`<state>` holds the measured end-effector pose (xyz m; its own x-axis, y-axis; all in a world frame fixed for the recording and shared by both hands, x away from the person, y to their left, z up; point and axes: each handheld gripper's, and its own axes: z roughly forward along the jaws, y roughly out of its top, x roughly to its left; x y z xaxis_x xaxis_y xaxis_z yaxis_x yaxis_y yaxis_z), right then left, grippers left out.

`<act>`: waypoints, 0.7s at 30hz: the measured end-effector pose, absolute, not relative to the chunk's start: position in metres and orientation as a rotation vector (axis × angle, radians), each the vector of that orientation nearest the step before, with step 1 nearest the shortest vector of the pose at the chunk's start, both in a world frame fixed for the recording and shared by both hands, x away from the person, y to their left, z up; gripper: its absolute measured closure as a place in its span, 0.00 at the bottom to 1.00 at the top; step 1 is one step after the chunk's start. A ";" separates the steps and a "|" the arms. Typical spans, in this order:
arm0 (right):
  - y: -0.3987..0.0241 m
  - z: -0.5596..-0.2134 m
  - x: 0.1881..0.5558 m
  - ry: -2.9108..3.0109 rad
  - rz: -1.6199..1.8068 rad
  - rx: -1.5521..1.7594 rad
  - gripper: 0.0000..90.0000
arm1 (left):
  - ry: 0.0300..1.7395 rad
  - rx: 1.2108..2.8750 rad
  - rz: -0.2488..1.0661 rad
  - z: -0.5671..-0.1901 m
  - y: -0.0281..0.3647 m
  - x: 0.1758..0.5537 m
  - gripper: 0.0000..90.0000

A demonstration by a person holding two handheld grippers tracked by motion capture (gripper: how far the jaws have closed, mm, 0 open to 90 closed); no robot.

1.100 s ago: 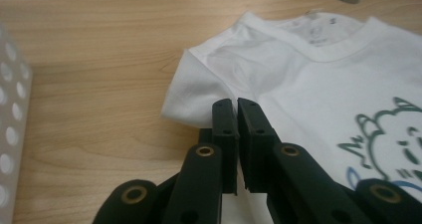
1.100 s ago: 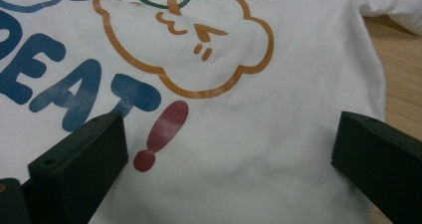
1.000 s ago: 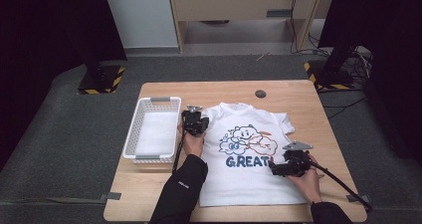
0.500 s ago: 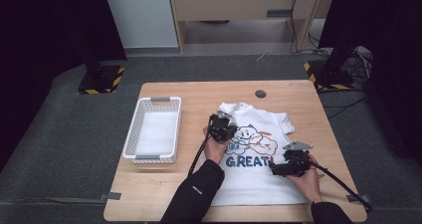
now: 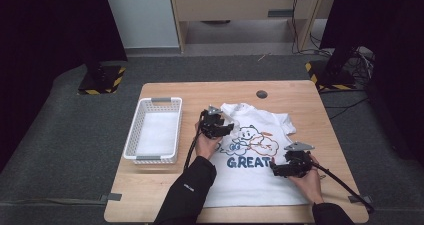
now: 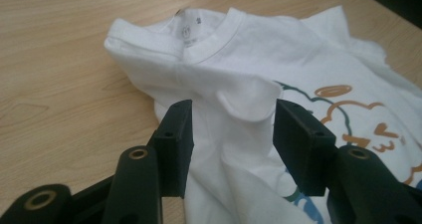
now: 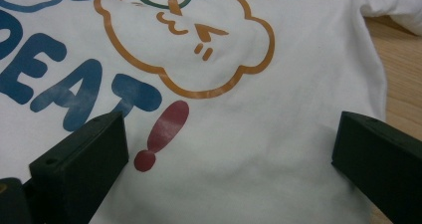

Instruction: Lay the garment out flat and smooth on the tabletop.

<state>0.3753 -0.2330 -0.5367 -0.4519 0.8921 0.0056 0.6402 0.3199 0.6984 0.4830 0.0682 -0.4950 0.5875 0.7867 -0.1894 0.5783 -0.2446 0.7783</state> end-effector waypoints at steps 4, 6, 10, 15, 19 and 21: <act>-0.233 -0.537 0.375 2.211 0.904 1.361 0.01 | 1.050 1.976 0.334 -0.504 0.062 0.487 0.51; -0.233 -0.537 0.375 2.211 0.904 1.361 0.01 | 1.030 1.967 0.348 -0.507 0.057 0.488 0.51; -0.233 -0.537 0.375 2.211 0.904 1.360 0.01 | 1.011 1.980 0.298 -0.507 0.043 0.491 0.50; -0.233 -0.537 0.375 2.210 0.904 1.359 0.01 | 0.967 1.949 0.220 -0.502 0.033 0.490 0.50; -0.233 -0.537 0.375 2.211 0.903 1.359 0.01 | 0.983 1.938 0.141 -0.502 0.038 0.491 0.51; -0.233 -0.537 0.375 2.211 0.903 1.359 0.01 | 0.983 1.967 0.184 -0.501 0.039 0.491 0.51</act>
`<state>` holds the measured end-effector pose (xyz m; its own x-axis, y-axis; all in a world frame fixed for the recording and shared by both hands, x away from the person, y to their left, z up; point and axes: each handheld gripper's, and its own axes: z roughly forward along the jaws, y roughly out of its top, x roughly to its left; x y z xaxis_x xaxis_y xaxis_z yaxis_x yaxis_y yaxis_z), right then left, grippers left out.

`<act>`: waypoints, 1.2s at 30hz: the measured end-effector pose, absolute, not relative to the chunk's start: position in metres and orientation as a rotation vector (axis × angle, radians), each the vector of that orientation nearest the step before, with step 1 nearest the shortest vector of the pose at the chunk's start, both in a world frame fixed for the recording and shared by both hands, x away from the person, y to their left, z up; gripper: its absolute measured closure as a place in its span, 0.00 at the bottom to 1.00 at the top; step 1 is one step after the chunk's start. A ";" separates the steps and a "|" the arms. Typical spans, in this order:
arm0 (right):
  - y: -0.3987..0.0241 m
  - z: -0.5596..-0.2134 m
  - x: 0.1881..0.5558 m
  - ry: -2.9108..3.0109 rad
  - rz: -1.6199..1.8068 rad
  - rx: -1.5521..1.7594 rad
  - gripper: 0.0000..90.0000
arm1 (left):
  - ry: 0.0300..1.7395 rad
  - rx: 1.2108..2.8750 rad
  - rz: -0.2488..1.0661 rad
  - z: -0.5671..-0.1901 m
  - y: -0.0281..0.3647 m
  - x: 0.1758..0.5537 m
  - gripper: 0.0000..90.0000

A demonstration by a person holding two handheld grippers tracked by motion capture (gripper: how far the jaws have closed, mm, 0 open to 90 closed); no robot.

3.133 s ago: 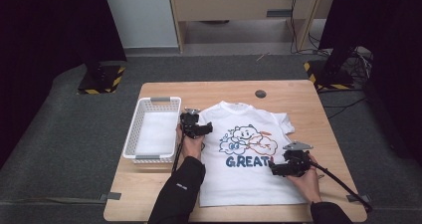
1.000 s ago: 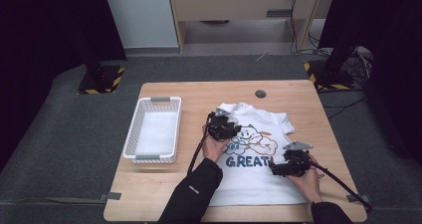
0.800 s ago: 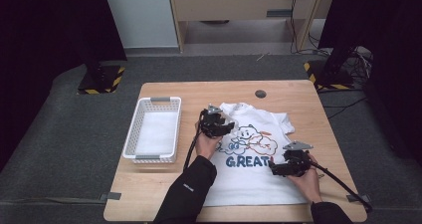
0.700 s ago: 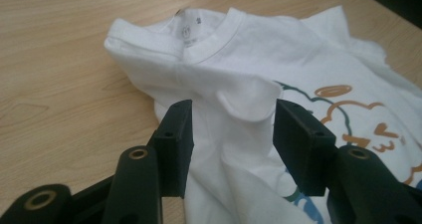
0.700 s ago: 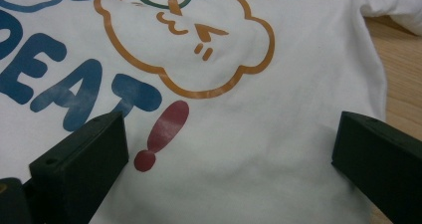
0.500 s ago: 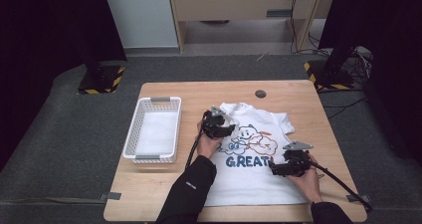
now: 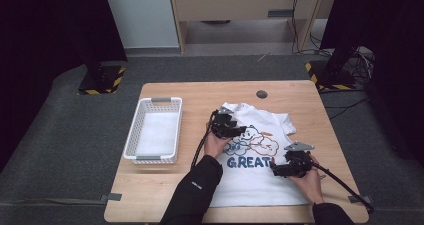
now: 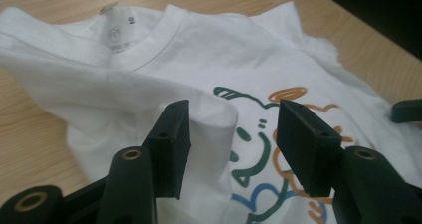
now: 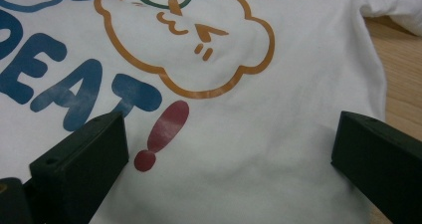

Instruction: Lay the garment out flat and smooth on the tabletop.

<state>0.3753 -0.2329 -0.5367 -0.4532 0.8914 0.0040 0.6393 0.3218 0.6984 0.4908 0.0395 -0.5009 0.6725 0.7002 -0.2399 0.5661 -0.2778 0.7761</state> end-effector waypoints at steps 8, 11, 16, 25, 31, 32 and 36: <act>-0.233 -0.537 0.375 2.210 0.904 1.359 0.02 | 1.060 2.005 0.329 -0.499 0.050 0.493 0.50; -0.233 -0.537 0.375 2.210 0.904 1.358 0.02 | 1.076 2.044 0.334 -0.505 0.050 0.493 0.51; -0.233 -0.537 0.375 2.211 0.907 1.354 0.02 | 1.073 2.131 0.356 -0.514 0.045 0.492 0.57; -0.233 -0.537 0.375 2.212 0.908 1.352 0.03 | 1.095 2.153 0.355 -0.516 0.046 0.485 0.78; -0.233 -0.537 0.375 2.212 0.908 1.351 0.03 | 1.138 2.106 0.318 -0.511 0.054 0.482 0.96; -0.233 -0.537 0.375 2.212 0.909 1.351 0.03 | 1.138 2.106 0.318 -0.511 0.054 0.482 0.97; -0.233 -0.537 0.375 2.212 0.909 1.350 0.03 | 1.142 2.081 0.365 -0.500 0.061 0.476 0.98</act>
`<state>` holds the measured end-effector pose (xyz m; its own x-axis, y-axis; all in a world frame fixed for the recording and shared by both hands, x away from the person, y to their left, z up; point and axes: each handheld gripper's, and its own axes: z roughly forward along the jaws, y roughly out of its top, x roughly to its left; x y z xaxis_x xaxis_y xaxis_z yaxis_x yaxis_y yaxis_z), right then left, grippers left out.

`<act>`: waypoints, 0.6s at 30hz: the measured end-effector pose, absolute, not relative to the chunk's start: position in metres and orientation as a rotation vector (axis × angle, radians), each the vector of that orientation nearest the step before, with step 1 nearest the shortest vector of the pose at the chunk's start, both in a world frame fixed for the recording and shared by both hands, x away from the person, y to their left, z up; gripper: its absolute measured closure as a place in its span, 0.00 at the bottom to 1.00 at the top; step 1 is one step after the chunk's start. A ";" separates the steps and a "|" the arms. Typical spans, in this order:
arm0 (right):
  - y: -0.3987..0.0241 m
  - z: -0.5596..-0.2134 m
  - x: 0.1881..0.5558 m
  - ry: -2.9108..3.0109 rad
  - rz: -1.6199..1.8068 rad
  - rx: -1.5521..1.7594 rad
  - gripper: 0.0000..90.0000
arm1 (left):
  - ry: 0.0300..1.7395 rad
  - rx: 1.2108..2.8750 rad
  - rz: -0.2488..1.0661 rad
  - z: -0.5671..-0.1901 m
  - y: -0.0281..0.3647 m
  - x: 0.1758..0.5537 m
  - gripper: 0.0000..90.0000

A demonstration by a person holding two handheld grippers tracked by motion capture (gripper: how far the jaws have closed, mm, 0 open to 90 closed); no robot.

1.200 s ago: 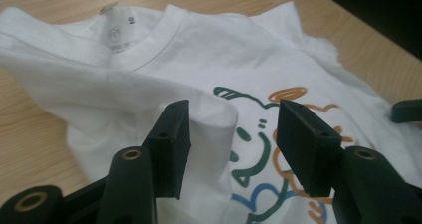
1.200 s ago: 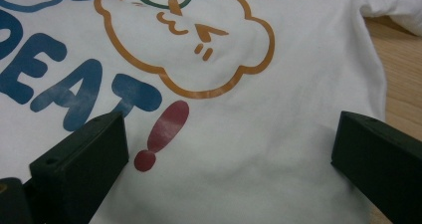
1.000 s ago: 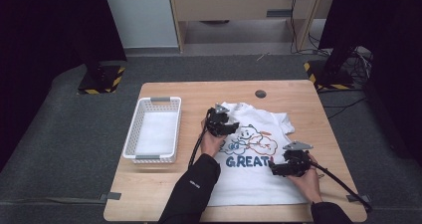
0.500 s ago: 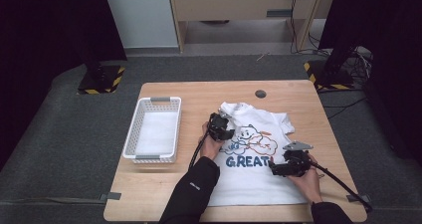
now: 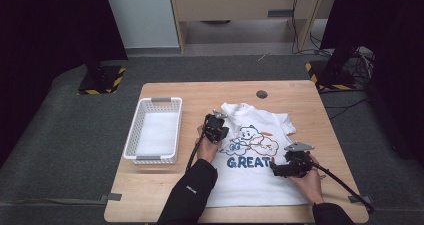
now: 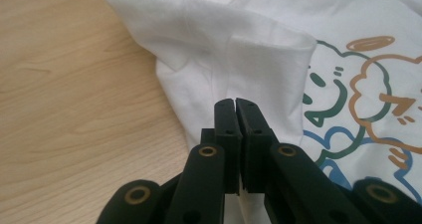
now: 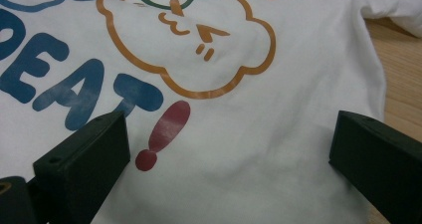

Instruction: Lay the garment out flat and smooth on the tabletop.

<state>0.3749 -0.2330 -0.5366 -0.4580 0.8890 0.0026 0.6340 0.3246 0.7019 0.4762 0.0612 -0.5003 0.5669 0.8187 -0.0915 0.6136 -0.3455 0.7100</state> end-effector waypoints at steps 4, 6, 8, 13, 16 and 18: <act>-0.233 -0.537 0.375 2.210 0.910 1.351 0.03 | 1.170 2.030 0.417 -0.483 0.078 0.473 0.98; -0.233 -0.537 0.375 2.210 0.910 1.350 0.03 | 1.202 2.011 0.482 -0.471 0.090 0.470 0.98; -0.233 -0.537 0.375 2.210 0.910 1.351 0.03 | 1.253 2.006 0.611 -0.460 0.101 0.466 0.98; -0.233 -0.537 0.375 2.209 0.909 1.353 0.03 | 1.359 2.042 0.780 -0.453 0.122 0.465 0.96; -0.233 -0.537 0.375 2.208 0.908 1.355 0.03 | 1.447 2.027 0.856 -0.453 0.137 0.467 0.84; -0.233 -0.537 0.375 2.208 0.909 1.355 0.03 | 1.435 2.020 0.864 -0.452 0.139 0.465 0.79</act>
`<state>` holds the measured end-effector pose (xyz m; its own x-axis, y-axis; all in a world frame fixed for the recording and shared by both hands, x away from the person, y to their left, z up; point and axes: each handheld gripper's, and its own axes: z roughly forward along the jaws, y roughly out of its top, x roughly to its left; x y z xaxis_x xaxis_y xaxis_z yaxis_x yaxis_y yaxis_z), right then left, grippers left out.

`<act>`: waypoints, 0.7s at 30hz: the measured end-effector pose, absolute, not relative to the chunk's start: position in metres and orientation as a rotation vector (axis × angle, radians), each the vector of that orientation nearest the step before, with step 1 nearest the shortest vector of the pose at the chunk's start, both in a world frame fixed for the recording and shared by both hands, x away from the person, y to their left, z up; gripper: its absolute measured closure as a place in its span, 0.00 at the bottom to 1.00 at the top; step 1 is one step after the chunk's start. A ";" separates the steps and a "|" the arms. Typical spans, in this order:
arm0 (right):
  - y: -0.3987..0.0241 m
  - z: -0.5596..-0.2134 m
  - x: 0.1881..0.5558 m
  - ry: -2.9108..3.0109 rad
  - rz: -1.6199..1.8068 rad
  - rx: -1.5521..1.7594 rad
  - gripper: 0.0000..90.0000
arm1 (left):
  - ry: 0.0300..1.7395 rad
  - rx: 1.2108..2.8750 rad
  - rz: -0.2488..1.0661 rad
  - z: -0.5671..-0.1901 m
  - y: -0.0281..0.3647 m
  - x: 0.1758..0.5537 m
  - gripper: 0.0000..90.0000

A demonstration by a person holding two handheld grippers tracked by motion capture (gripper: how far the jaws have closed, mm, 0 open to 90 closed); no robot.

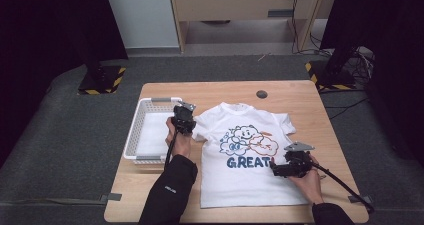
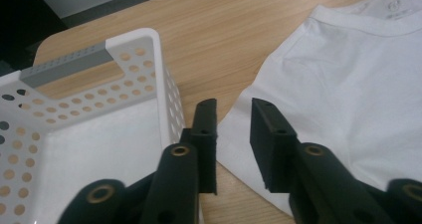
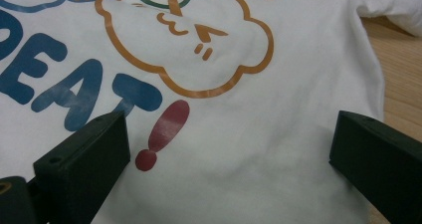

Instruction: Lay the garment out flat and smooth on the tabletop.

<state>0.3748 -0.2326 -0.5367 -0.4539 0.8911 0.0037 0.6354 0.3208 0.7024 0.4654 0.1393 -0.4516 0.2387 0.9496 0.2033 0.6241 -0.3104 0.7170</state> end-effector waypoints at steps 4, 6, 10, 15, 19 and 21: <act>-0.233 -0.537 0.375 2.208 0.910 1.356 0.02 | 1.370 2.030 0.808 -0.453 0.131 0.462 0.69; -0.232 -0.537 0.375 2.207 0.910 1.357 0.02 | 1.333 2.032 0.709 -0.460 0.123 0.462 0.64; -0.232 -0.537 0.375 2.205 0.910 1.358 0.02 | 1.301 2.070 0.605 -0.478 0.107 0.461 0.57; -0.232 -0.537 0.374 2.205 0.908 1.357 0.03 | 1.313 2.169 0.568 -0.511 0.088 0.460 0.51; -0.232 -0.535 0.372 2.223 0.896 1.366 0.05 | 1.317 2.183 0.614 -0.517 0.091 0.461 0.47; -0.233 -0.532 0.370 2.231 0.883 1.383 0.09 | 1.327 2.197 0.630 -0.515 0.093 0.460 0.46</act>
<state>0.3701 -0.2331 -0.5319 -0.4497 0.8931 0.0145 0.6612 0.3220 0.6776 0.4602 0.0934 -0.5154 0.4194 0.8981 0.1322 0.6699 -0.4045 0.6226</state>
